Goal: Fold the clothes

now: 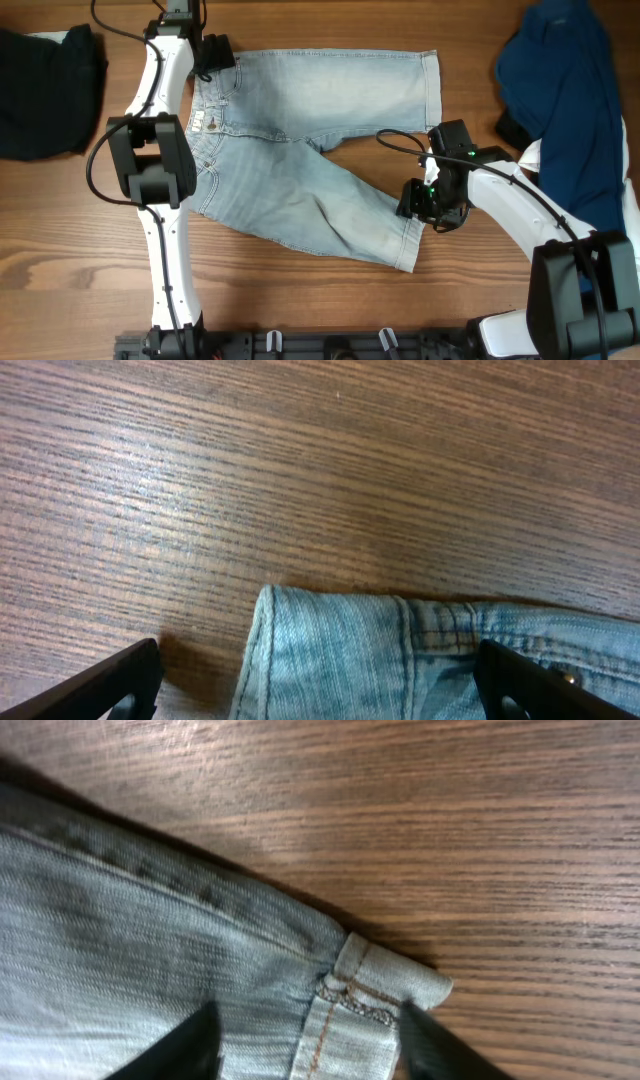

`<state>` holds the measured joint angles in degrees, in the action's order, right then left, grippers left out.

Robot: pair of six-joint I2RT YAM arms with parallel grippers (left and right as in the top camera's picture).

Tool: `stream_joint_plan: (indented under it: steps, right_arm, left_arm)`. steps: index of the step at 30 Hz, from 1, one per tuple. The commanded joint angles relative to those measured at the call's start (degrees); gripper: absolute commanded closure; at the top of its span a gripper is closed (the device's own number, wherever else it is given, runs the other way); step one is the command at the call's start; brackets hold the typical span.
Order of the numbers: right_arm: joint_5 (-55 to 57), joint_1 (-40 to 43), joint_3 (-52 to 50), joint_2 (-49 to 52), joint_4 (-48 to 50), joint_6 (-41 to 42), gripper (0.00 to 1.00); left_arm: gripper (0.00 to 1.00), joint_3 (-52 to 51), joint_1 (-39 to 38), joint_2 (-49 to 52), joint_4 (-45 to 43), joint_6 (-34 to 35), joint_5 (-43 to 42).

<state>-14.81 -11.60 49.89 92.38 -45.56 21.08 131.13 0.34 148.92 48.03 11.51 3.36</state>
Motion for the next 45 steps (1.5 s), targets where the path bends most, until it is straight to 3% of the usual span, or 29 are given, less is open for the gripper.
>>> stream_joint_plan:
  steps: [1, 5, 8, 11, 22, 29, 35, 45]
  right_arm:
    - [-0.3, -0.1, -0.9, 1.7, 1.3, 1.7, 0.52]
    - [-0.2, -0.1, -0.9, 4.1, 2.8, 1.9, 0.67]
    - [-0.3, -0.1, -0.9, 7.2, 3.6, 3.0, 0.89]
    - [0.0, -0.1, -0.9, 9.6, 4.3, 3.1, 0.96]
    - [6.5, 6.1, -0.7, 13.1, 11.3, 5.9, 0.96]
    - [3.9, 11.9, 0.2, 13.0, 16.2, 0.9, 0.96]
    - [-8.3, 11.1, 7.8, 8.4, 4.1, -7.9, 0.96]
    - [-10.4, 9.7, 8.3, -9.3, -13.7, -11.7, 0.96]
  left_arm:
    - [0.00, 0.1, -0.2, -2.4, 0.7, 0.9, -0.3]
    - [0.00, 0.1, -0.2, -2.4, 0.7, 0.9, -0.3]
    - [0.00, 0.1, -0.2, -2.4, 0.9, 0.9, -0.3]
    - [0.00, 0.1, -0.2, -2.4, 0.9, 0.9, -0.3]
    - [0.00, 0.1, -0.2, -2.4, 1.1, 1.0, -0.3]
    - [0.00, 0.1, -0.2, -2.4, 1.1, 0.9, -0.3]
    - [0.00, 0.1, -0.2, -2.4, 1.1, 0.9, -0.3]
    - [0.00, 0.1, -0.2, -2.3, 1.1, 0.7, -0.3]
